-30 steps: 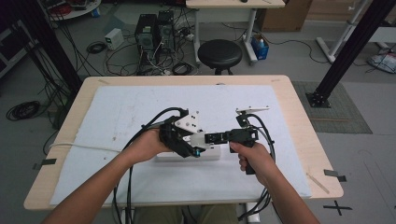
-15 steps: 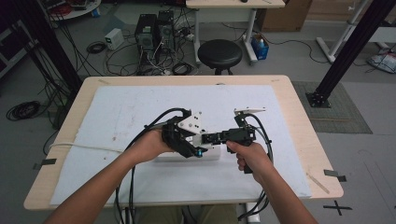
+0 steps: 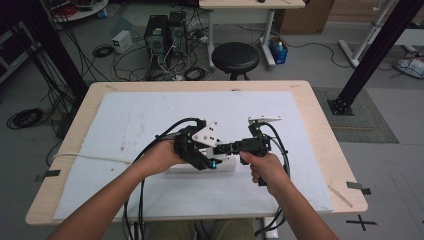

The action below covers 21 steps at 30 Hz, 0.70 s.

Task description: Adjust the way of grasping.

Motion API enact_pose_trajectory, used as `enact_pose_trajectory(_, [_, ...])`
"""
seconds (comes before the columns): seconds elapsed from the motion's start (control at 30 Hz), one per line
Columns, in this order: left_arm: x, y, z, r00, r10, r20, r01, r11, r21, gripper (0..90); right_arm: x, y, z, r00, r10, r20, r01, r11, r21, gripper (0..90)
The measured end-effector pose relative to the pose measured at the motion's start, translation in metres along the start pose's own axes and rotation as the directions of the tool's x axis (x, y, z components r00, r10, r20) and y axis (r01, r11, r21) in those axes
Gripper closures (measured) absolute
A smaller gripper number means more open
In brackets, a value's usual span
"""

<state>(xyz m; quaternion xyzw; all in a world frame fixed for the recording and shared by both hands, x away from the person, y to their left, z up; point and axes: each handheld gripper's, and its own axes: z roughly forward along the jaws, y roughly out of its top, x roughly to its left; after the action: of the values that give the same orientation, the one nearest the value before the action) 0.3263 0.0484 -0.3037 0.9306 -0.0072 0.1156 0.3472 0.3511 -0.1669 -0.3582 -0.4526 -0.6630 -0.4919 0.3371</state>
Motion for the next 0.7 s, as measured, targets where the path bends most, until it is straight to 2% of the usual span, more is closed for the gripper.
enact_pose_trajectory(0.07, [-0.001, 0.000, 0.001, 0.9999, 0.013, -0.007, -0.013, 0.9999, 0.007, 42.4, -0.003, -0.001, 0.000, 0.9999, 0.014, -0.008, -0.014, 1.000, -0.002, 59.4])
enact_pose_trajectory(0.1, [-0.002, 0.001, 0.002, 0.9997, 0.018, -0.015, -0.018, 0.9998, 0.012, 42.4, -0.005, -0.001, 0.001, 0.9990, 0.041, -0.021, -0.041, 0.999, 0.006, 60.0])
enact_pose_trajectory(0.17, [-0.003, 0.001, 0.003, 0.9994, 0.028, -0.020, -0.027, 0.9993, 0.024, 42.4, -0.008, -0.002, 0.001, 0.9975, 0.061, -0.037, -0.060, 0.998, 0.005, 60.8])
enact_pose_trajectory(0.27, [-0.004, 0.001, 0.005, 0.9992, 0.024, -0.033, -0.023, 0.9993, 0.030, 42.3, -0.012, -0.004, 0.002, 0.9959, 0.072, -0.055, -0.073, 0.997, -0.014, 61.7])
enact_pose_trajectory(0.33, [-0.002, 0.002, 0.005, 0.9995, -0.005, -0.030, 0.006, 0.9995, 0.030, 41.0, -0.012, -0.005, 0.002, 0.9980, 0.046, -0.043, -0.047, 0.998, -0.037, 61.9])
enact_pose_trajectory(0.4, [0.001, 0.002, 0.005, 0.9970, -0.059, -0.050, 0.061, 0.9974, 0.039, 26.9, -0.011, -0.006, 0.000, 0.9998, 0.019, -0.011, -0.019, 0.998, -0.062, 62.0])
enact_pose_trajectory(0.43, [0.002, 0.001, 0.004, 0.9965, -0.066, -0.052, 0.068, 0.9968, 0.041, 23.9, -0.012, -0.006, -0.001, 1.0000, -0.007, 0.005, 0.008, 0.997, -0.083, 62.0])
enact_pose_trajectory(0.47, [0.002, -0.001, 0.002, 0.9960, -0.070, -0.056, 0.072, 0.9965, 0.043, 23.8, -0.011, -0.007, -0.004, 0.9995, -0.018, 0.024, 0.020, 0.995, -0.101, 62.0])
enact_pose_trajectory(0.5, [0.002, -0.005, -0.001, 0.9941, -0.090, -0.061, 0.092, 0.9950, 0.038, 23.8, -0.012, -0.007, -0.007, 0.9988, -0.031, 0.038, 0.035, 0.992, -0.121, 62.0])
enact_pose_trajectory(0.53, [0.003, -0.008, -0.002, 0.9932, -0.097, -0.064, 0.099, 0.9943, 0.037, 23.8, -0.013, -0.006, -0.012, 0.9991, -0.010, 0.042, 0.016, 0.992, -0.126, 62.0])
enact_pose_trajectory(0.57, [0.004, -0.011, -0.004, 0.9920, -0.107, -0.068, 0.109, 0.9934, 0.036, 23.8, -0.013, -0.007, -0.014, 0.9986, -0.010, 0.052, 0.017, 0.991, -0.136, 62.0])
enact_pose_trajectory(0.63, [0.007, -0.020, -0.009, 0.9855, -0.147, -0.084, 0.151, 0.9877, 0.040, 23.8, -0.015, -0.007, -0.020, 0.9981, -0.012, 0.061, 0.021, 0.989, -0.145, 62.0])
enact_pose_trajectory(0.7, [0.010, -0.030, -0.014, 0.9787, -0.180, -0.098, 0.186, 0.9811, 0.054, 23.8, -0.014, -0.008, -0.024, 0.9953, -0.035, 0.090, 0.049, 0.988, -0.148, 62.0])
